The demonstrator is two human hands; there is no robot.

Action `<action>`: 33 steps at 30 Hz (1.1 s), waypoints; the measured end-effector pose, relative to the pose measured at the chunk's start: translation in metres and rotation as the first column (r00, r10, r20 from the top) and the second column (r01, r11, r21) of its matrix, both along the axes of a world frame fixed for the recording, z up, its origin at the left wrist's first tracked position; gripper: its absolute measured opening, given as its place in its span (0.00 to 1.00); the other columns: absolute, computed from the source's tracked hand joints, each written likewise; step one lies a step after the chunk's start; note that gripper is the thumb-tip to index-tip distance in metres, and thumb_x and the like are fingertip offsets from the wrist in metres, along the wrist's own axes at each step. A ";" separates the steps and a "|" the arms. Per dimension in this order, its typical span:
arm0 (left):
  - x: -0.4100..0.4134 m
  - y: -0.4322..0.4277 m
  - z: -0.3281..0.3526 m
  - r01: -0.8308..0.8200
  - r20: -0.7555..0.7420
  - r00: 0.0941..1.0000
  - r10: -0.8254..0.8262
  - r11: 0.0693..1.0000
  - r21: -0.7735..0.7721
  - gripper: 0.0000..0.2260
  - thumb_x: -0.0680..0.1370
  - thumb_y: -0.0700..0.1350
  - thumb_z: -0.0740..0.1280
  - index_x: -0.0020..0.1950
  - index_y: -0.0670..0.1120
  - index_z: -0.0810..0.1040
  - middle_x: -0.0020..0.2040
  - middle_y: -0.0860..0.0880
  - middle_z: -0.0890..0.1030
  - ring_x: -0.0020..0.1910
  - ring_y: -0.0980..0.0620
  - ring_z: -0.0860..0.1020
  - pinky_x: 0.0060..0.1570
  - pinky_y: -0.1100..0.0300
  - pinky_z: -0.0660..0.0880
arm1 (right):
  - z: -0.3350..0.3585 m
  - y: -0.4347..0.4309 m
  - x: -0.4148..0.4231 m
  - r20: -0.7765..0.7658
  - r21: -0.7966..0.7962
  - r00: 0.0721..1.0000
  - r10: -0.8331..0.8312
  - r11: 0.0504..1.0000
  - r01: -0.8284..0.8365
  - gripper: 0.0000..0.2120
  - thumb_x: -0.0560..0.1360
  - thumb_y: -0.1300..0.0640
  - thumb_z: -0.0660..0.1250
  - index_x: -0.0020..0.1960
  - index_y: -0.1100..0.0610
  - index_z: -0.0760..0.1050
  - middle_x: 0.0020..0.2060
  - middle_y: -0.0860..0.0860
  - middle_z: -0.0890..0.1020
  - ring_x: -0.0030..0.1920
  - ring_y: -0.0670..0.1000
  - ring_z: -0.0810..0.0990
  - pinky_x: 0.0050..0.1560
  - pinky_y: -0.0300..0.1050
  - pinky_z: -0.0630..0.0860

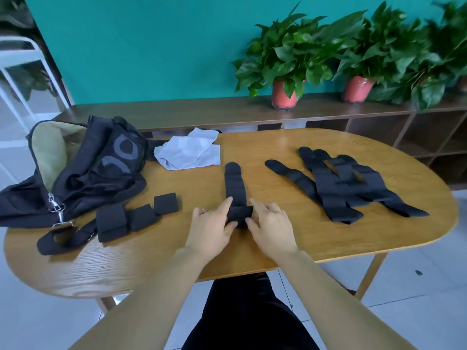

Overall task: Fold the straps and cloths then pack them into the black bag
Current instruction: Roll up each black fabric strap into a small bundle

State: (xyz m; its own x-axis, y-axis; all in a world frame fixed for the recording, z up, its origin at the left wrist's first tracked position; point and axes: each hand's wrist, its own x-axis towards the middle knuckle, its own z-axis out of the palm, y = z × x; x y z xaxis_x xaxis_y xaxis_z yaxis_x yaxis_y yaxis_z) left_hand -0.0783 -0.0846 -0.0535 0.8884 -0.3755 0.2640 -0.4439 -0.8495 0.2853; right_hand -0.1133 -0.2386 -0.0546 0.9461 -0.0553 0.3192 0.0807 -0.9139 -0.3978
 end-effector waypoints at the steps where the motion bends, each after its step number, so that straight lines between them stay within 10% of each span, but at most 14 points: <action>1: 0.002 -0.001 -0.001 -0.009 -0.004 1.000 0.009 1.000 0.000 0.26 0.80 0.53 0.61 0.76 0.52 0.58 0.48 0.55 0.81 0.51 0.54 0.78 0.61 0.57 0.61 | -0.001 0.002 0.002 -0.005 0.029 1.000 -0.027 0.999 0.027 0.24 0.79 0.53 0.61 0.73 0.54 0.63 0.53 0.53 0.80 0.62 0.52 0.70 0.58 0.45 0.64; 17: 0.015 0.002 -0.003 0.089 -0.097 0.991 -0.096 0.993 -0.076 0.24 0.79 0.50 0.66 0.74 0.49 0.67 0.62 0.50 0.75 0.53 0.52 0.77 0.57 0.58 0.72 | -0.024 0.015 0.018 0.038 -0.027 0.991 -0.127 0.991 0.128 0.22 0.74 0.58 0.66 0.68 0.58 0.71 0.51 0.53 0.81 0.55 0.56 0.74 0.50 0.50 0.72; 24: 0.022 0.003 -0.009 0.113 -0.120 0.987 -0.108 0.993 0.034 0.19 0.81 0.51 0.61 0.70 0.46 0.73 0.71 0.50 0.68 0.66 0.48 0.69 0.66 0.55 0.65 | -0.032 0.016 0.019 0.180 -0.102 0.978 -0.107 0.987 0.127 0.02 0.69 0.63 0.71 0.41 0.58 0.81 0.45 0.53 0.81 0.44 0.57 0.78 0.36 0.48 0.72; 33: 0.031 0.007 0.004 0.230 -0.190 0.963 -0.191 0.950 0.213 0.22 0.80 0.52 0.61 0.73 0.48 0.68 0.75 0.53 0.64 0.73 0.52 0.60 0.68 0.56 0.55 | -0.024 0.015 0.014 -0.003 -0.166 1.000 0.008 0.986 -0.008 0.18 0.71 0.50 0.58 0.52 0.59 0.80 0.64 0.52 0.76 0.65 0.53 0.69 0.56 0.51 0.69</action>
